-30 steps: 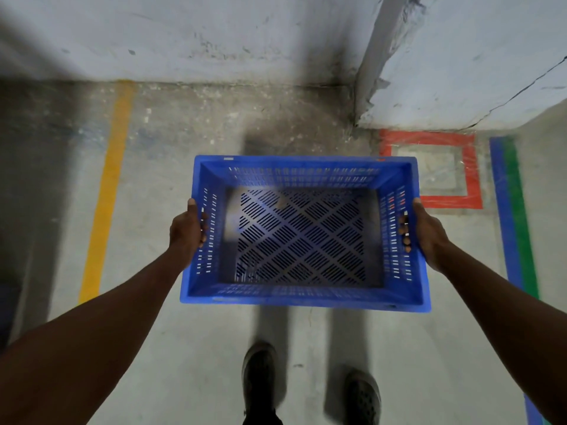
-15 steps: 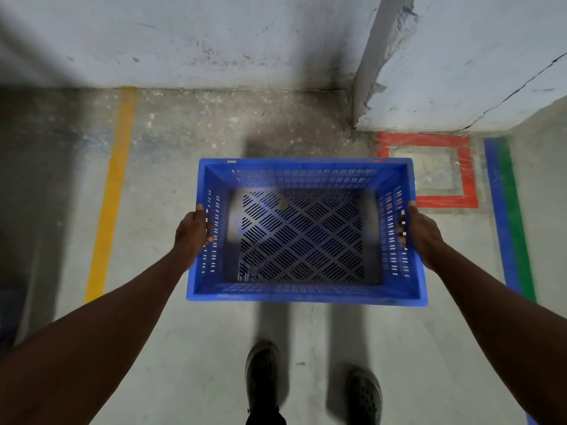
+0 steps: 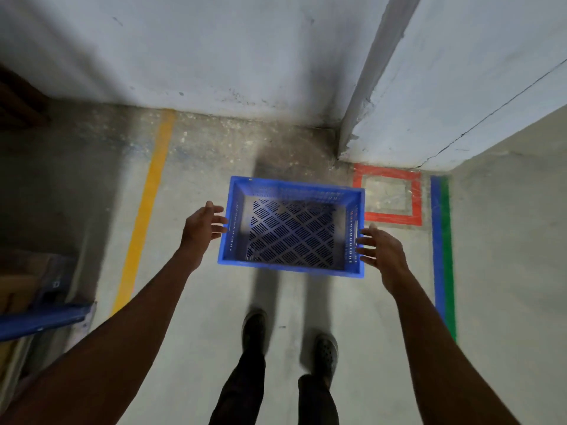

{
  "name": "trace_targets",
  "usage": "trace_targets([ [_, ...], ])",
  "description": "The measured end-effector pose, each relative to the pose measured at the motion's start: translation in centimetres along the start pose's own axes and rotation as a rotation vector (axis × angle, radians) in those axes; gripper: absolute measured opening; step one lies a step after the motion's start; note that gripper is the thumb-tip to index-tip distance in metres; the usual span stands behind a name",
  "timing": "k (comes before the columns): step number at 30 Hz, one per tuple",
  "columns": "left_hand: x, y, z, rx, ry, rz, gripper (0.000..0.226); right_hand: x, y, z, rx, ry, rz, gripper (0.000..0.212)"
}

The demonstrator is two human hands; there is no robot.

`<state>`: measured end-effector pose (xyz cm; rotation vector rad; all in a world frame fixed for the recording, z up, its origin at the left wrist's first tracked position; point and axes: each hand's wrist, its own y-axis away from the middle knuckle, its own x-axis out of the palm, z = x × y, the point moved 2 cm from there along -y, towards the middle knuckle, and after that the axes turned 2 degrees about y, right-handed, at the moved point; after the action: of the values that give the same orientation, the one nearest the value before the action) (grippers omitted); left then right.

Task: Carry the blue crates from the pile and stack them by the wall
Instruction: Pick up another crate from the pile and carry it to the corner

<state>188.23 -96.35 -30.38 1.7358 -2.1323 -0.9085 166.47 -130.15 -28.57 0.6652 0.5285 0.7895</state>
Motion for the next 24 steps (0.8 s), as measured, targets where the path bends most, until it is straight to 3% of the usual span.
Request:
trace_targets([
  [6,-4.6,16.3,-7.6,0.074,0.1,-0.005,0.038,-0.8,16.3,6.3,-0.122,0.003,0.031,0.034],
  [11,-9.2,29.3,-9.1,0.113,0.207,-0.11,0.036,-0.4,26.0,8.0,-0.153,0.016,0.1,0.031],
  [19,-14.9,45.8,-0.9,0.092,0.529,-0.409,0.041,5.3,36.2,7.5,-0.235,0.18,0.369,0.029],
  [24,-18.1,55.6,6.0,0.105,0.714,-0.645,0.04,13.1,43.0,4.9,-0.188,0.477,0.74,0.036],
])
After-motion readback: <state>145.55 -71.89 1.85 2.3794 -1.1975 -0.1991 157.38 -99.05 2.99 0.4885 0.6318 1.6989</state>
